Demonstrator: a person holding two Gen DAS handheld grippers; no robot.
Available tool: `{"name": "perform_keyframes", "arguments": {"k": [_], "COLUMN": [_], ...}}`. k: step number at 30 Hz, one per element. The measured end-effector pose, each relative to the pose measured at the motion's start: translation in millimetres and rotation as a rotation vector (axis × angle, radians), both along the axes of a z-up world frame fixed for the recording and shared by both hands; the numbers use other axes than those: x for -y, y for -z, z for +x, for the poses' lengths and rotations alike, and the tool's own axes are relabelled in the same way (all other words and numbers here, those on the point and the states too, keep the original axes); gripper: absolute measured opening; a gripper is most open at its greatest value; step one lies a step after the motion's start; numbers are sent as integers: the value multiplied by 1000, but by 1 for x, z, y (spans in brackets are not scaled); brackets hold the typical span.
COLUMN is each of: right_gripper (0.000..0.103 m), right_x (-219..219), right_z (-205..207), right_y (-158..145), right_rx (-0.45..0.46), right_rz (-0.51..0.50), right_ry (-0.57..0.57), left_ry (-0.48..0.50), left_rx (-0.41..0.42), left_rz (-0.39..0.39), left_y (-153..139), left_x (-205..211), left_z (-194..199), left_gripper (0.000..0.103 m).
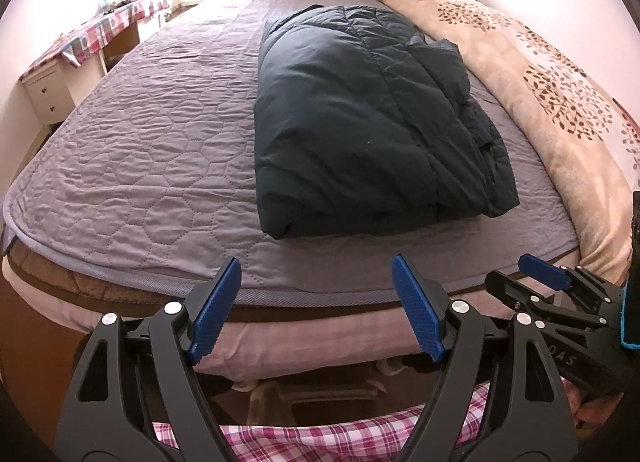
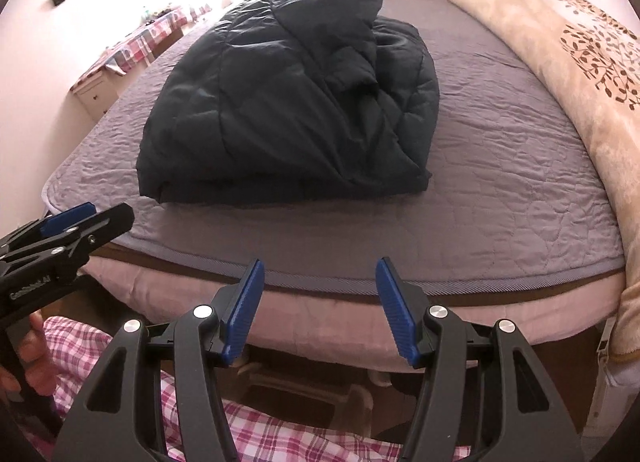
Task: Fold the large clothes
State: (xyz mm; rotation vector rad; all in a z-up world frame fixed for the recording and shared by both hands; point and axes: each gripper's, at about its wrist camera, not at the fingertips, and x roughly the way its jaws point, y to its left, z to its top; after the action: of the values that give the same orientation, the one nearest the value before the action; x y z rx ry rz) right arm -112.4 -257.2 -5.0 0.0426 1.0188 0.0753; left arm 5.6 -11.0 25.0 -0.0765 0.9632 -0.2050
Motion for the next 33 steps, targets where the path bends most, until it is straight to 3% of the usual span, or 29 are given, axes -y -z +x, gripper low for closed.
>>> {"name": "perform_keyframes", "arguments": {"k": [33], "right_gripper": [58], "right_x": [3], "right_z": [6], "right_y": [13], "right_rx": [-60], "right_rz": [15], "right_ry": [21], "left_ry": [-2], "left_rx": [-33], "left_rz": [24], "left_y": [9], "left_x": [2], "left_z": [4], "left_gripper": [76]}}
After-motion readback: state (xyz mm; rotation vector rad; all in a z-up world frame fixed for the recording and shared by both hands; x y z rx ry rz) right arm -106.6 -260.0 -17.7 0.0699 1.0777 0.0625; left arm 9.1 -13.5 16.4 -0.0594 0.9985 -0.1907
